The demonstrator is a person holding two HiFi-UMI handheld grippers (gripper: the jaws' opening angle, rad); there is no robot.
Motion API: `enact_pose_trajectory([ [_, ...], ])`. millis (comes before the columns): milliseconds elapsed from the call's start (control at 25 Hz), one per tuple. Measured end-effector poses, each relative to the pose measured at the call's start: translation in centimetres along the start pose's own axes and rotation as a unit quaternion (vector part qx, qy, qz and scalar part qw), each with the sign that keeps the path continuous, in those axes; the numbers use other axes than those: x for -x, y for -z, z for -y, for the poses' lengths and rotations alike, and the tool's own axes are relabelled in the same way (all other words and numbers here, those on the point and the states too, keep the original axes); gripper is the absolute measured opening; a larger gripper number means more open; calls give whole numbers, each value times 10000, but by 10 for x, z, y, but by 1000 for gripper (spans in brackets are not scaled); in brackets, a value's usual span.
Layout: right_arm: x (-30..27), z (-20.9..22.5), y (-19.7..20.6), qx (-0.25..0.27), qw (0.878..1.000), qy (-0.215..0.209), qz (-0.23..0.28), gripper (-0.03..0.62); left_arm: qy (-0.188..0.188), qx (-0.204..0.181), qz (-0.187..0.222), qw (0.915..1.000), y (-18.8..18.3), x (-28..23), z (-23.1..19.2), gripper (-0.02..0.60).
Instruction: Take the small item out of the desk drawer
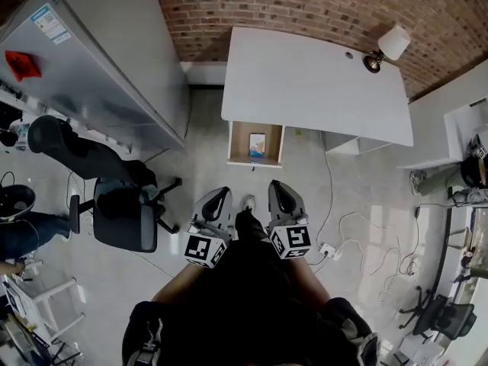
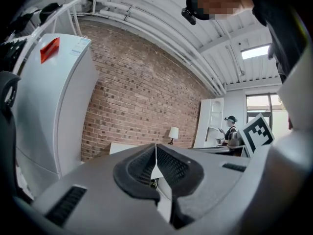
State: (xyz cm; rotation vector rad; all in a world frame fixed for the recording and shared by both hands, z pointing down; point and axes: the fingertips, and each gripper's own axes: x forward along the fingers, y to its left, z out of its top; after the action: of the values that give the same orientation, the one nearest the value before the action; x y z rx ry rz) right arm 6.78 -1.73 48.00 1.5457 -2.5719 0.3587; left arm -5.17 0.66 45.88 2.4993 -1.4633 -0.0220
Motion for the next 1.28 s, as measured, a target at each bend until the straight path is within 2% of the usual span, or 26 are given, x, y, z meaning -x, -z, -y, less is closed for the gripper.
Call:
enact_pose_trajectory([
  [320,-70,47,16,156,9987,-290,-396,31,-277,13,49,9996,-10,-70,-21,12],
  [480,-96,60,40,-105,9968,-327,-724,31,-266,51,-132,9995,1,-90,-27,12],
  [680,-147,78,71,-261,9938,-277,-1044,31,-217,117,-365,9990,17,-121,-55,12],
  [880,-188,97,129,-115,9829,-258,-1820,31,-52,197,-585,9981,32,-156,-76,12],
  [1160,-243,123,224,-425,9657,-15,-2562,40,-36,296,-795,9964,62,-190,-115,12],
  [1240,-258,130,251,-608,9594,74,-2751,80,-83,391,-868,9954,74,-196,-127,12],
  [1280,-266,133,265,-675,9558,95,-2861,126,-109,432,-887,9951,79,-199,-133,12],
])
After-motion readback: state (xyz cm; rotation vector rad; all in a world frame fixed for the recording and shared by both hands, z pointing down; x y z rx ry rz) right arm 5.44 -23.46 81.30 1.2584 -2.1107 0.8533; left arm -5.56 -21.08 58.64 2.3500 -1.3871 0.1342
